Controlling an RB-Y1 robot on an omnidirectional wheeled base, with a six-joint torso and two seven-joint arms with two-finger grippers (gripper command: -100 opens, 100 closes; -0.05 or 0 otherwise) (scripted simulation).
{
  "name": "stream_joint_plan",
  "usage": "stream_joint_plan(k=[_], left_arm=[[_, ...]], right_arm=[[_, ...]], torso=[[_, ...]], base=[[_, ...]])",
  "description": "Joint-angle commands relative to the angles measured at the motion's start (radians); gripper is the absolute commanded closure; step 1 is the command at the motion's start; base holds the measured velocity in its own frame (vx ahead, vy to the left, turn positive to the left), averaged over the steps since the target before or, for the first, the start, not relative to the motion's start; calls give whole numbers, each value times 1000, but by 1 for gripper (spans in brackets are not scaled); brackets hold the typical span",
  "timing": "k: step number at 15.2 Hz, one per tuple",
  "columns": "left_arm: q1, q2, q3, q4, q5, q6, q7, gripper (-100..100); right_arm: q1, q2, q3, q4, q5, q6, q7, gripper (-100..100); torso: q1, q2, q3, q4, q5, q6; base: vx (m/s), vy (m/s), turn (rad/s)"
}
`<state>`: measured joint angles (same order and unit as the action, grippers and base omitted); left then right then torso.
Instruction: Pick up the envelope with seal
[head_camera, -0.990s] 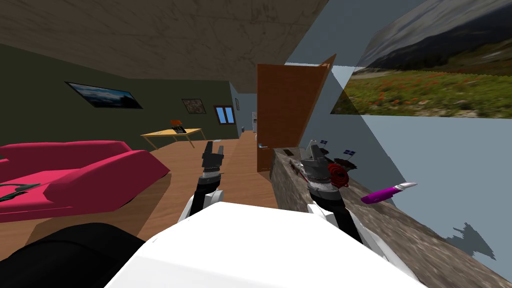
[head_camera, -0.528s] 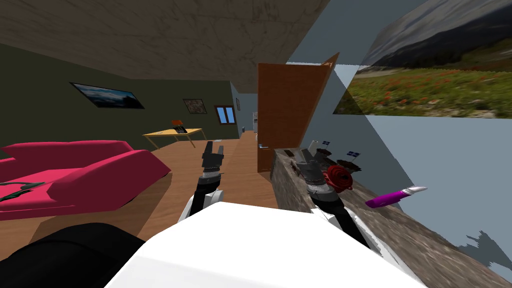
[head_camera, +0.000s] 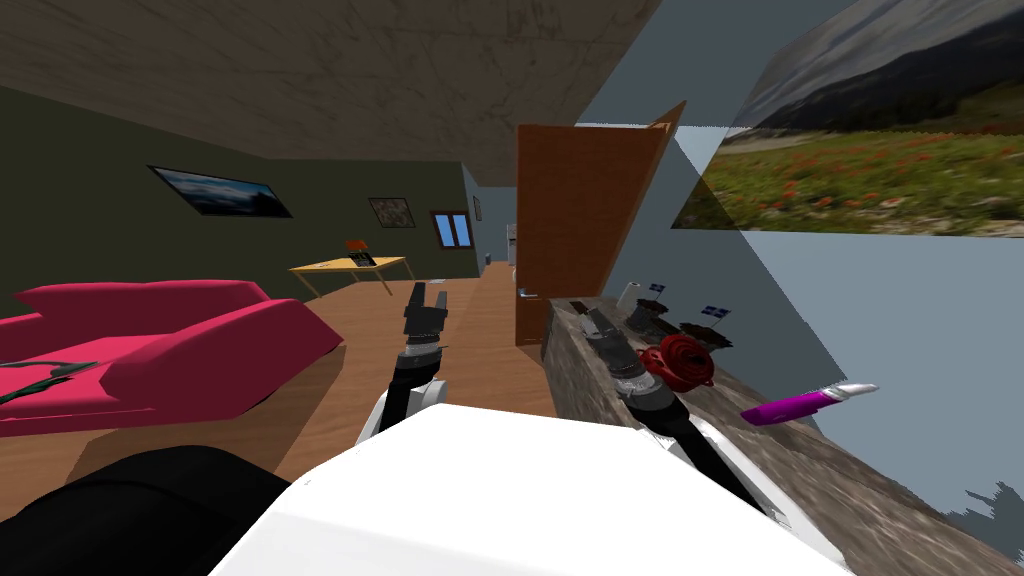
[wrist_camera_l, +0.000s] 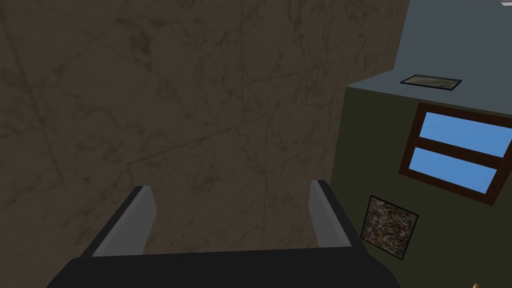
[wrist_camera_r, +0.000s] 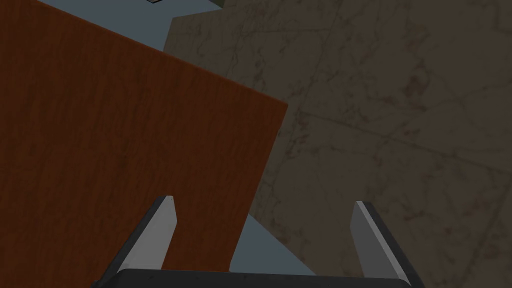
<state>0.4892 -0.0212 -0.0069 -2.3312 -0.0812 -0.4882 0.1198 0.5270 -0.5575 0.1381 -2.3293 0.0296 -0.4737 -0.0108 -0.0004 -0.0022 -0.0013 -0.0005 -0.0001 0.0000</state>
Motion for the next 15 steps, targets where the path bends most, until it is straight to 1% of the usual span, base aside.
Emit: stream_joint_plan(k=[1,2,3,5,6,7,9,10,12,13,14,15], left_arm=[[0,0,0,0,0,0,0,0],[0,0,0,0,0,0,0,0],[0,0,0,0,0,0,0,0],[0,0,0,0,0,0,0,0],[0,0,0,0,0,0,0,0],[0,0,0,0,0,0,0,0],[0,0,0,0,0,0,0,0],[0,0,0,0,0,0,0,0],[0,0,0,0,0,0,0,0],[0,0,0,0,0,0,0,0],[0,0,0,0,0,0,0,0],[0,0,0,0,0,0,0,0]], right_arm=[[1,-50,10,8,-5,11,-11,-100],[1,-72,10,8,-5,11,-11,-100],[9,-96,27,15,-12,23,-22,-100],[9,-143,27,15,-12,23,-22,-100],[9,-143,27,15,-12,23,-22,-100],[18,-181,44,23,-19,36,-35,-100],[18,-217,44,23,-19,36,-35,-100],[27,-244,61,31,-26,49,-47,-100],[27,-287,61,31,-26,49,-47,-100],[27,-291,61,31,-26,49,-47,-100],[36,-326,79,39,-33,63,-60,-100],[36,-349,79,39,-33,63,-60,-100]], torso=[[0,0,0,0,0,0],[0,0,0,0,0,0],[0,0,0,0,0,0],[0,-1,0,0,0,0],[0,0,0,0,0,0],[0,0,0,0,0,0],[0,0,0,0,0,0],[0,0,0,0,0,0],[0,-1,0,0,0,0],[0,0,0,0,0,0],[0,0,0,0,0,0],[0,0,0,0,0,0]], base=[[34,2,27],[25,0,10],[37,1,30],[34,-3,16],[14,-4,1],[25,-2,26],[30,-4,21],[34,-5,30],[35,-2,20],[18,-1,-3],[33,-1,25],[41,-3,34]])
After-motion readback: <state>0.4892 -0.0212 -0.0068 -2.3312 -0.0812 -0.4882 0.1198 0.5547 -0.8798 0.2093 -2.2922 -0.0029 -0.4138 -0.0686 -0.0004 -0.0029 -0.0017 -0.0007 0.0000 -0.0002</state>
